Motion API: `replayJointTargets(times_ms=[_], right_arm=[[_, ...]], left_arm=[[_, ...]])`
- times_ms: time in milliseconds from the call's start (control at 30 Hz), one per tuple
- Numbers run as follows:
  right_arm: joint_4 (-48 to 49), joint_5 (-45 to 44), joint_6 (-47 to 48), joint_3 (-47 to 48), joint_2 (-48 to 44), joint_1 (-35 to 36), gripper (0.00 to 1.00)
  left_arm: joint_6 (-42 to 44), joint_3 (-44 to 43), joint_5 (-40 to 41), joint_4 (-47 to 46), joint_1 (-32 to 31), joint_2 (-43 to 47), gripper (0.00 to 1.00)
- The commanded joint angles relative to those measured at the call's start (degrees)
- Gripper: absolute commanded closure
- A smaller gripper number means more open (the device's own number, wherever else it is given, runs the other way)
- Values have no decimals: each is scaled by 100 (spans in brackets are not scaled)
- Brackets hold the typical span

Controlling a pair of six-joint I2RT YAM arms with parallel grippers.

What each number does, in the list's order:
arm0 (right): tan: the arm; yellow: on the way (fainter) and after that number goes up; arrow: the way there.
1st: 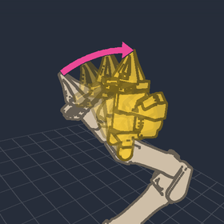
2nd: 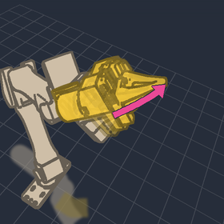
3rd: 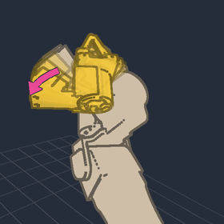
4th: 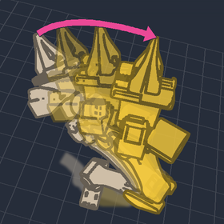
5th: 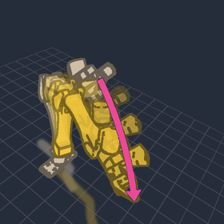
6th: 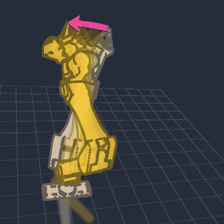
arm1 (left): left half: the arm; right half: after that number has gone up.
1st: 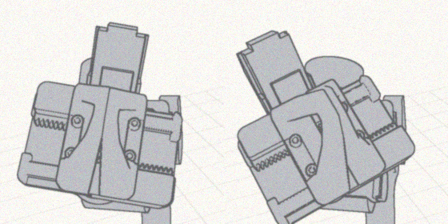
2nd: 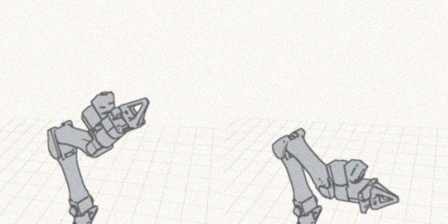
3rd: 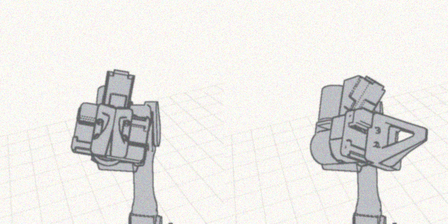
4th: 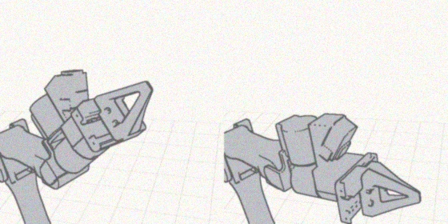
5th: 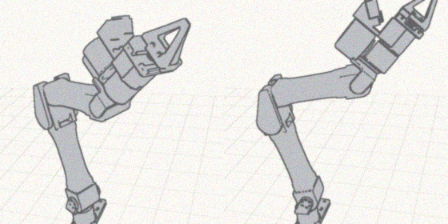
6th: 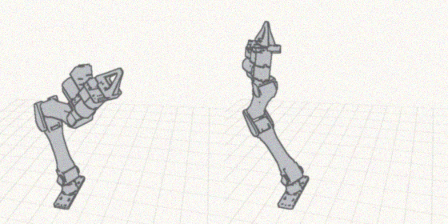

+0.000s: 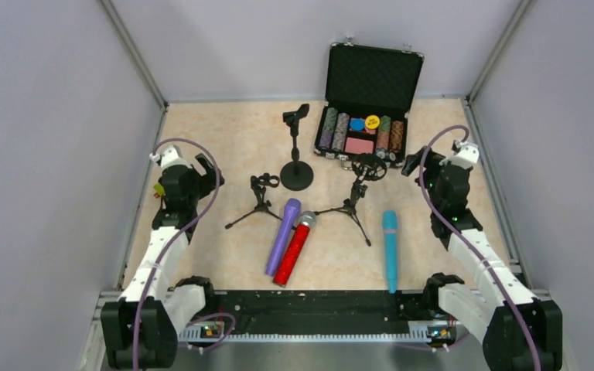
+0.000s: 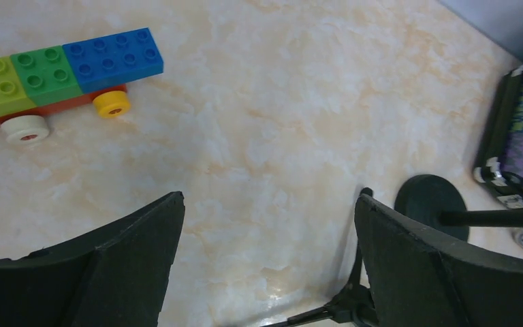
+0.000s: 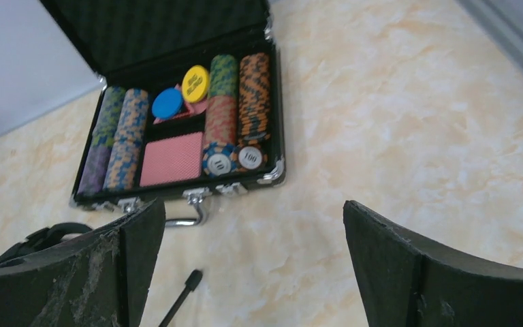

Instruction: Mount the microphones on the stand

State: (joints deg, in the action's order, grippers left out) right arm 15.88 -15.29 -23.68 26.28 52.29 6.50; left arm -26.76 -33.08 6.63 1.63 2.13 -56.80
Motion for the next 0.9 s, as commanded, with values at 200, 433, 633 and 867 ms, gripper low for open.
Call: replayJointTargets(times_ms=[200, 433, 633, 867], right_arm=[[-2379, 1462, -321, 1212, 61, -35, 1], [-2559, 2735, -563, 1583, 118, -33, 1], [-2725, 3371, -769, 2005, 808, 52, 1], [-2726, 3347, -927, 2441, 1386, 687, 1]], left_arm=[[44, -640, -1010, -77, 41, 676, 1], [-4, -2345, -2139, 1542, 38, -149, 1], [127, -3215, -3088, 1688, 39, -215, 1], [186, -2981, -3036, 1324, 33, -112, 1]])
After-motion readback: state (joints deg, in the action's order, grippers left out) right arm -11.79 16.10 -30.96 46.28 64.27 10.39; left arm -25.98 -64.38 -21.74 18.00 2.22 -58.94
